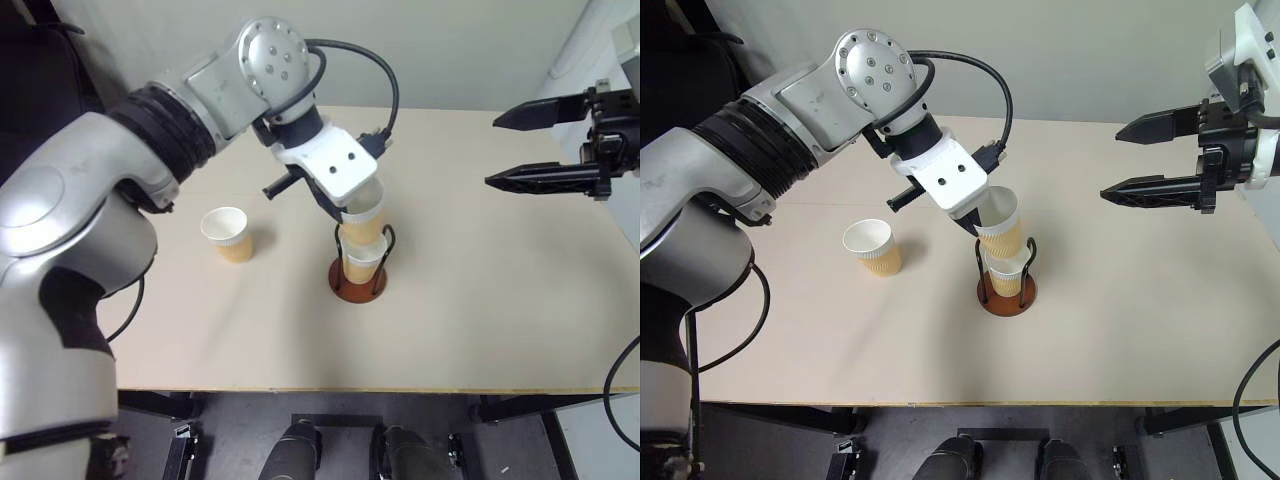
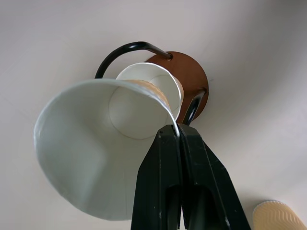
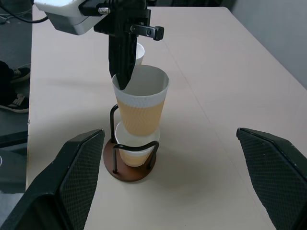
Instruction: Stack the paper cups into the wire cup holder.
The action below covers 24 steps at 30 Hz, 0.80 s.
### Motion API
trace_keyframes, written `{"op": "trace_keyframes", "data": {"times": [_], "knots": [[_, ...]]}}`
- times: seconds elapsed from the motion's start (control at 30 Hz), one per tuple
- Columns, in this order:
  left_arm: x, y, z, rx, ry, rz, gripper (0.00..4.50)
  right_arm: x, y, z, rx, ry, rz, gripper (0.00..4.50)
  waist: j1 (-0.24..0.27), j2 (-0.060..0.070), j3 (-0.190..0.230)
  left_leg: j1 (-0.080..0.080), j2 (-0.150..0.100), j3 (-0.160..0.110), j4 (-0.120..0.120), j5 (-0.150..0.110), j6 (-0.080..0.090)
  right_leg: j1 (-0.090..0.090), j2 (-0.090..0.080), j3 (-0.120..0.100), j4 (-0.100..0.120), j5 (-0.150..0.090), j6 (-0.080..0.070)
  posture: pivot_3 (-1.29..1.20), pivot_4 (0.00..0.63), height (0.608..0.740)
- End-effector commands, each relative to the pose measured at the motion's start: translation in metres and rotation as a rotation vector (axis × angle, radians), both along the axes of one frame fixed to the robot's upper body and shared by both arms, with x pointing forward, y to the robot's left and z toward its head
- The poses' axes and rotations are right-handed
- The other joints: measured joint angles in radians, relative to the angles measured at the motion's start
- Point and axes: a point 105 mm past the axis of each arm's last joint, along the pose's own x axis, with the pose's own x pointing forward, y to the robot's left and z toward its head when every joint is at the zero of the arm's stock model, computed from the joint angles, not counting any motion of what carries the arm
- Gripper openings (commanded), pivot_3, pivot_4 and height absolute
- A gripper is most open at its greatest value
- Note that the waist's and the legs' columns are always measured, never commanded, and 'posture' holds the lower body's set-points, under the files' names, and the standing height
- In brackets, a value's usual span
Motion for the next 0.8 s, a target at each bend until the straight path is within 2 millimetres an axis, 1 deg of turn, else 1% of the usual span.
{"op": "trace_keyframes", "data": {"times": [0.03, 0.37, 0.6, 0.7, 0.8], "knots": [[-0.004, 0.0, 0.005, 0.005, 0.001, -0.026, 0.01, -0.005, -0.001, 0.007, -0.007, -0.039, 0.001, 4.5, 0.001, 0.0, 0.0, 0.0, 0.001, -0.001, 0.0, 0.0, 0.0, 0.0, -0.001, 0.0, 0.0, 0.0, 0.0, 0.0, 0.15, 0.74], [-0.007, 0.0, 0.0, 0.024, 0.016, -0.043, 0.01, -0.005, -0.002, 0.006, -0.012, -0.036, -0.005, 4.5, 0.0, 0.0, 0.0, -0.002, -0.001, -0.001, 0.001, 0.001, -0.001, -0.001, -0.001, -0.001, 0.0, 0.0, 0.001, 0.0, 0.15, 0.74], [-0.004, 0.004, -0.006, 0.054, 0.019, -0.038, 0.01, -0.006, -0.003, 0.004, -0.011, -0.031, -0.008, 4.5, 0.001, 0.0, 0.0, -0.002, -0.001, -0.001, 0.001, 0.001, -0.001, -0.001, -0.002, -0.001, 0.0, 0.001, 0.001, 0.0, 0.15, 0.74], [-0.002, 0.004, -0.008, 0.056, 0.013, -0.041, 0.59, -0.006, -0.003, 0.003, -0.012, -0.03, -0.008, 4.5, 0.001, 0.0, 0.0, -0.002, -0.002, -0.001, 0.001, 0.001, 0.0, -0.001, -0.002, 0.0, 0.0, 0.001, 0.001, 0.0, 0.15, 0.74], [-0.003, 0.004, -0.009, 0.054, 0.019, -0.042, 1.66, -0.005, -0.003, 0.003, -0.013, -0.029, -0.01, 4.5, 0.001, 0.0, 0.0, -0.002, -0.002, -0.002, 0.001, 0.001, 0.0, -0.001, -0.003, 0.0, 0.0, 0.001, 0.002, 0.0, 0.15, 0.74]]}}
